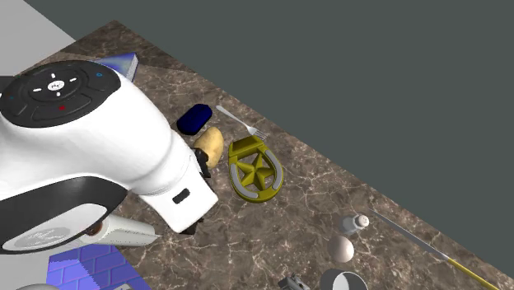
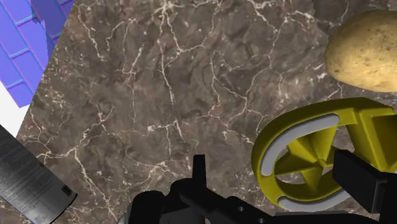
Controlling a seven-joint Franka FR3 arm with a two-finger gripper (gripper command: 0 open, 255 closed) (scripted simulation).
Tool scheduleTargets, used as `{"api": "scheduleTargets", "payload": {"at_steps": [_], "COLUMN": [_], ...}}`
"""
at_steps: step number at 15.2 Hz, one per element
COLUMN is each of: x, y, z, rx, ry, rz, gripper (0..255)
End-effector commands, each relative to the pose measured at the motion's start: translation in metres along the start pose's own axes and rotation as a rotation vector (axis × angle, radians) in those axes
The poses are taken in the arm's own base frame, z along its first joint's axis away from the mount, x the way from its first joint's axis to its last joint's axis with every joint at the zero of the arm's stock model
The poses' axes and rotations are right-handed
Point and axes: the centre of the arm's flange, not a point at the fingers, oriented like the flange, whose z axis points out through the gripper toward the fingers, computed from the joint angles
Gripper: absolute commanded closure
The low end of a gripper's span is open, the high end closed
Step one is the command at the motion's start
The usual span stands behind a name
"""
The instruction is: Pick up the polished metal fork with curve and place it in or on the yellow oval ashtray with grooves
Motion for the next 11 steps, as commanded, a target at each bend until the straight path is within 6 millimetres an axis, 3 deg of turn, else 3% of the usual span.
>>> {"api": "scheduleTargets", "payload": {"at_steps": [1,11], "x": [-0.003,0.006], "y": [-0.026,-0.144], "z": [0.012,0.073], "rx": [-0.001,-0.013], "ry": [0.0,0.001], "rz": [0.052,0.289], "gripper": [0,0]}}
